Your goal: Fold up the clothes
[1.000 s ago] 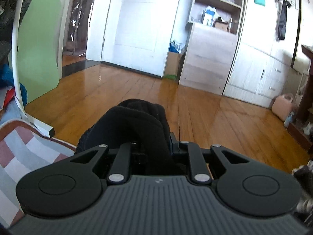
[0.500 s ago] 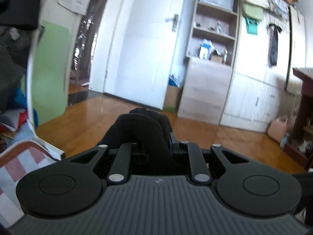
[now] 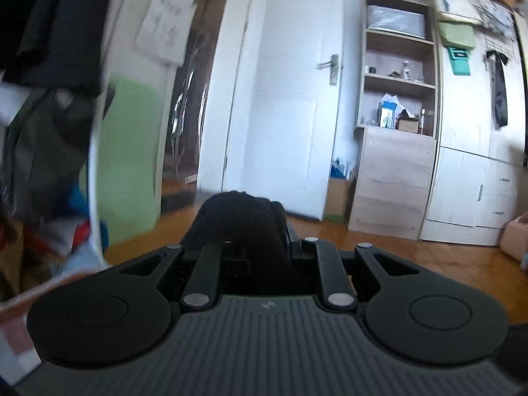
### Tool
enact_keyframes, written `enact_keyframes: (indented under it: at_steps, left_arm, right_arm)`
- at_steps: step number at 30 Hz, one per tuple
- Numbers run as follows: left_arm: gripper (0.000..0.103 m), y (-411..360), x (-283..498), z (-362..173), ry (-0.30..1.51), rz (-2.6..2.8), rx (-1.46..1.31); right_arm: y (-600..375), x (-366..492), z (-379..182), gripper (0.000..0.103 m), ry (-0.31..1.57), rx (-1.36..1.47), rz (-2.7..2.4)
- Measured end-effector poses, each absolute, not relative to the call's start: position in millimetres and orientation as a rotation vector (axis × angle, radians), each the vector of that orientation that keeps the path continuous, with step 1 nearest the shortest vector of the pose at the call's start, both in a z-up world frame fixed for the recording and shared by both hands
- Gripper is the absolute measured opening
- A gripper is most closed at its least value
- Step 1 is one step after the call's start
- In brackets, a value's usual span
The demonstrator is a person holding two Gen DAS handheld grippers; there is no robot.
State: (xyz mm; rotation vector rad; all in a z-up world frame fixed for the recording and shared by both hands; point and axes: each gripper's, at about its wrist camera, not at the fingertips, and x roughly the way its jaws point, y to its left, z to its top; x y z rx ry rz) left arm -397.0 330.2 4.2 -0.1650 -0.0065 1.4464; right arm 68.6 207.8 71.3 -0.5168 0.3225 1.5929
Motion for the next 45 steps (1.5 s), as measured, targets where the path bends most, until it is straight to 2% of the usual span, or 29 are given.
enact_keyframes:
  at_steps: [1,2,3,6,7,9,14,19,21,24,26,28,29,30,32,37,45]
  left_arm:
    - [0.016,346,-387,0,-0.001,1.449,-0.165]
    - [0.017,368,-377,-7,0.03,1.448,-0.182]
    - [0.017,392,-366,-16,0.08,1.436,-0.198]
    - [0.017,467,-324,-58,0.333,1.378,-0.193]
    - [0.017,483,-311,-74,0.409,1.368,-0.187]
    - [0.017,503,-292,-103,0.539,1.355,-0.187]
    - [0.017,505,-277,-127,0.611,1.322,-0.128]
    - [0.018,509,-280,-135,0.687,1.286,-0.09]
    - [0.019,511,-283,-135,0.699,1.285,-0.086]
    - [0.019,509,-287,-139,0.709,1.289,-0.095]
    - [0.019,509,-287,-140,0.705,1.294,-0.091]
    - [0.019,504,-292,-136,0.669,1.301,-0.095]
    - [0.019,501,-295,-134,0.656,1.304,-0.098]
    - [0.019,499,-296,-132,0.648,1.305,-0.096]
    - [0.018,496,-301,-128,0.625,1.312,-0.088]
    - [0.017,478,-322,-102,0.548,1.404,-0.073]
    - [0.017,437,-391,-57,0.362,1.548,-0.132]
  right_arm:
    - [234,82,61,0.04,0.301,-0.513,1.551]
    - [257,96,47,0.065,0.306,-0.518,1.496]
    - [279,110,29,0.068,0.348,-0.529,1.444]
    - [305,156,-27,0.066,0.665,-0.32,1.356]
    - [303,163,-44,0.066,0.735,-0.235,1.335]
    - [301,163,-66,0.065,0.774,-0.288,1.321]
    - [296,164,-83,0.066,0.808,-0.522,1.333]
    - [280,159,-81,0.066,1.124,-0.615,1.483]
    - [271,136,-85,0.067,1.115,-0.733,1.531]
    - [259,110,-111,0.069,0.998,-0.909,1.487]
    - [250,94,-129,0.065,0.915,-1.02,1.448]
    - [244,103,-128,0.048,0.897,-0.97,1.466]
    - [241,108,-127,0.023,0.891,-0.936,1.477]
    - [238,114,-126,0.007,0.886,-0.902,1.488]
    - [235,128,-119,0.006,0.872,-0.826,1.449]
    - [220,145,-62,0.005,0.642,-0.638,1.363]
    - [166,151,12,0.004,0.417,-0.483,1.222]
